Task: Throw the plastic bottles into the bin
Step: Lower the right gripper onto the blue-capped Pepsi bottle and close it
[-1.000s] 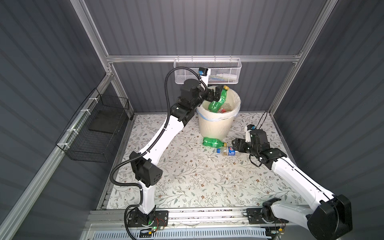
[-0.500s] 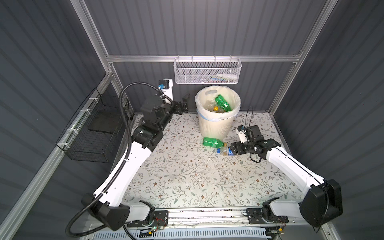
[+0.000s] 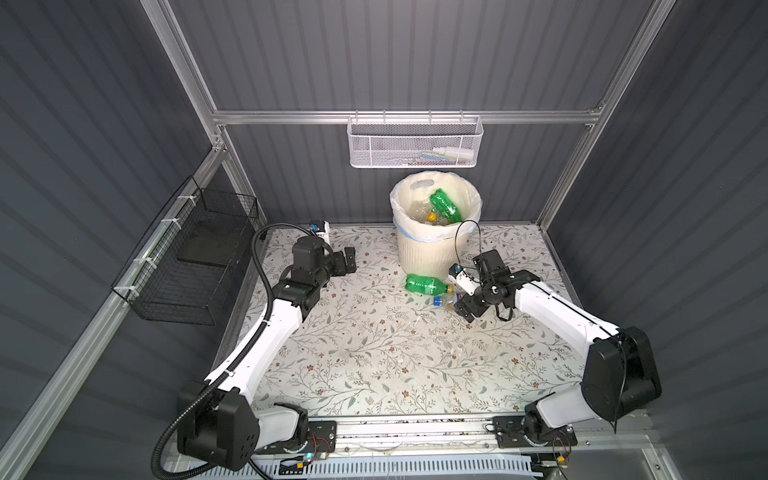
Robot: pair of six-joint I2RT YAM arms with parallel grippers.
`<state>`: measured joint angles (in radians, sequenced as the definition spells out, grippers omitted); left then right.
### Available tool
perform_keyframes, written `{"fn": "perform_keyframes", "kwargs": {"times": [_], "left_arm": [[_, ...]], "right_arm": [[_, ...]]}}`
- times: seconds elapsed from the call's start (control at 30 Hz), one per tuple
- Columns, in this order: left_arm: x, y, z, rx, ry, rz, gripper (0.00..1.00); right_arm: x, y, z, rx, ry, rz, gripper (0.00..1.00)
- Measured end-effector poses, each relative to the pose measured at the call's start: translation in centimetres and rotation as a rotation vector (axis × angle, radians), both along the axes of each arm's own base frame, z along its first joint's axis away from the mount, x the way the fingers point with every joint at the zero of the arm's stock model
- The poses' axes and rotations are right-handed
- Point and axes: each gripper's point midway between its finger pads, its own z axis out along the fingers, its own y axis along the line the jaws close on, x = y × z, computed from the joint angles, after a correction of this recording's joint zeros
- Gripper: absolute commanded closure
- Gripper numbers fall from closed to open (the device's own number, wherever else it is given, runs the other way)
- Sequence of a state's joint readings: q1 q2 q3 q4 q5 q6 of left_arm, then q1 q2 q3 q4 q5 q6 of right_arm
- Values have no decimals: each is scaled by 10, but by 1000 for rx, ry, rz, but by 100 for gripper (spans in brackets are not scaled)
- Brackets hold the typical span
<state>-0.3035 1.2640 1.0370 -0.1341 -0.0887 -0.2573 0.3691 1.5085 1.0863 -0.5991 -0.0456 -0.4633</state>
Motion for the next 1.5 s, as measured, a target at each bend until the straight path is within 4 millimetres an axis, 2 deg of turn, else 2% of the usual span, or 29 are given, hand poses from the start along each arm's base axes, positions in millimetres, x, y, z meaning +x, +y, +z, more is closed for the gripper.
{"fn": "perform_keyframes", "kwargs": {"times": [0.17, 0.3, 0.7, 1.13, 1.5], "left_arm": [[-3, 1, -5, -20, 15, 4, 0], [-2, -1, -4, -31, 13, 1, 0], [3, -3, -12, -43, 28, -7, 0], [1, -3, -20, -47, 43, -7, 0], [3, -5, -24, -58, 45, -11, 0]], "right_arm": [[13, 5, -6, -49, -11, 102, 4], [20, 7, -19, -74, -5, 151, 5], [36, 12, -37, -53, -20, 210, 7], [28, 6, -66, -69, 32, 215, 12], [19, 3, -81, -77, 50, 180, 31]]}}
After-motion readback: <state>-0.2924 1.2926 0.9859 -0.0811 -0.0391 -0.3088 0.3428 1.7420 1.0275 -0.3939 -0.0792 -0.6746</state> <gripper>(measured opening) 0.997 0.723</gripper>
